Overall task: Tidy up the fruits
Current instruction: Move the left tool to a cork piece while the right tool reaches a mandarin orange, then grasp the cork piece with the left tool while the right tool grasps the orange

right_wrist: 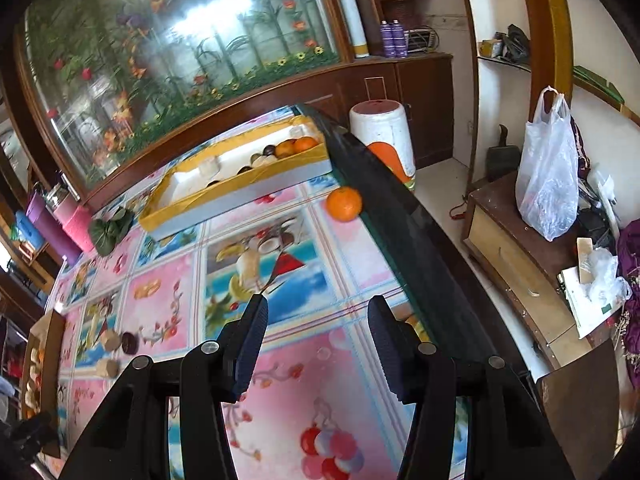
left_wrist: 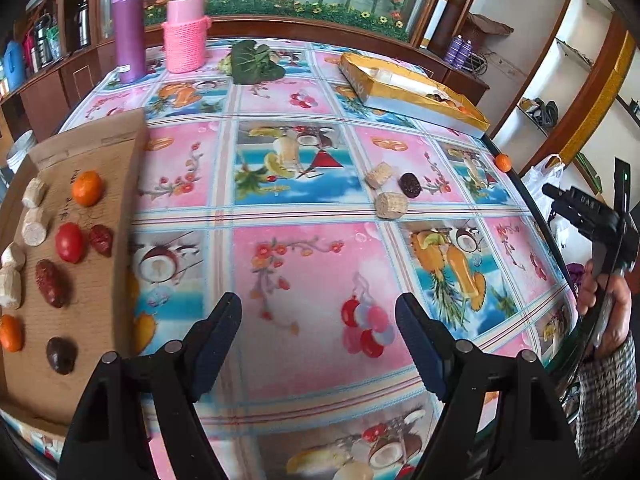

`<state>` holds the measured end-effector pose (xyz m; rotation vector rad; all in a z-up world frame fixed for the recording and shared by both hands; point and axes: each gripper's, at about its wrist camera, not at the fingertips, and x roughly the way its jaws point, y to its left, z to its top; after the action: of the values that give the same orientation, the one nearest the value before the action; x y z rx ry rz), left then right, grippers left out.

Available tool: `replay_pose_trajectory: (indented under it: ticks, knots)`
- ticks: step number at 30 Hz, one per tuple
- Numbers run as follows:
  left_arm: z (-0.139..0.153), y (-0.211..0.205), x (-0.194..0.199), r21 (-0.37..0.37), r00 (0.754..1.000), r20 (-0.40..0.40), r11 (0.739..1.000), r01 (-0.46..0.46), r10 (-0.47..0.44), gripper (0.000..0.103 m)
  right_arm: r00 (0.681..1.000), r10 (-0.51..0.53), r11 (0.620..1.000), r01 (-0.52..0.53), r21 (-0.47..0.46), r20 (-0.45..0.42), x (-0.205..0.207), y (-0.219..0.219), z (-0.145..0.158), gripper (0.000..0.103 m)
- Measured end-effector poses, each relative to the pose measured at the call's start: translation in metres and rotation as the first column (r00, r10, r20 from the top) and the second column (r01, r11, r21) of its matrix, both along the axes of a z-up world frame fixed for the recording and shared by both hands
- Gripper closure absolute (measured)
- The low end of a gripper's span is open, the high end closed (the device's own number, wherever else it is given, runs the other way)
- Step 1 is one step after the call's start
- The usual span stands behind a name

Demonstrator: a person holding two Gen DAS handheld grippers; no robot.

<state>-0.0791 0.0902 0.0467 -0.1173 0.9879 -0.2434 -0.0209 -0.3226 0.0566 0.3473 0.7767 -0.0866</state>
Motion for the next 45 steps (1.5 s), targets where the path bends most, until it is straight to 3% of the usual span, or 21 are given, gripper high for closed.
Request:
replay_pose_trajectory:
  ticks: [4,12,17,20,21,22,24,32,41,43,45]
  knots:
    - [-0.009,-0.014,0.016,0.003,1.0,-0.006,1.0,0.009,-0.009,0.025,1.0,-0.008,0.999,0.008,0.035,-0.008,0.014,-0.006,-0.001,0.047]
    - [-0.013,-0.046,0.057,0.012,0.999,0.027,0.999,0.046,-0.046,0.025,0.985,0.163,0.986,-0.161,0.05,-0.054,0.026,0.056,-0.024,0.048]
    - [-0.015,-0.074,0.077,0.037,0.992,0.066,0.994,0.102,-0.104,0.028,0.981,0.187,0.982,-0.184,0.051,-0.054,0.031,0.065,-0.025,0.048]
    - [-0.026,-0.089,0.09,0.079,0.991,0.044,0.99,0.12,-0.124,0.046,0.987,0.15,0.988,-0.148,0.036,-0.049,0.033,0.051,-0.022,0.048]
    - [-0.032,-0.093,0.094,0.081,0.991,0.022,0.988,0.128,-0.13,0.065,0.991,0.128,0.991,-0.127,0.031,-0.046,0.035,0.043,-0.02,0.047]
    - [-0.034,-0.094,0.095,0.097,0.992,0.025,0.988,0.121,-0.124,0.074,0.993,0.113,0.993,-0.112,0.028,-0.041,0.036,0.036,-0.019,0.047]
    - [-0.032,-0.095,0.092,0.096,0.991,0.032,0.987,0.126,-0.129,0.077,0.997,0.076,0.997,-0.075,0.026,-0.028,0.042,0.02,-0.017,0.047]
    - [-0.014,-0.064,0.065,0.03,0.996,0.032,0.996,0.086,-0.087,0.077,0.999,-0.018,0.999,0.017,-0.036,-0.034,0.089,-0.017,-0.021,0.047]
    - [0.01,0.008,0.031,-0.022,0.998,0.051,0.999,-0.032,0.033,0.077,0.991,-0.057,0.967,0.025,-0.252,-0.12,0.147,-0.01,-0.038,0.047]
    - [0.011,0.024,0.027,-0.016,0.996,0.056,0.997,-0.072,0.073,0.077,0.991,-0.042,0.958,0.004,-0.287,-0.126,0.151,-0.006,-0.039,0.05]
    - [0.011,0.039,0.024,-0.021,0.993,0.053,0.994,-0.105,0.106,0.077,0.993,-0.031,0.954,-0.006,-0.301,-0.118,0.15,-0.003,-0.038,0.064]
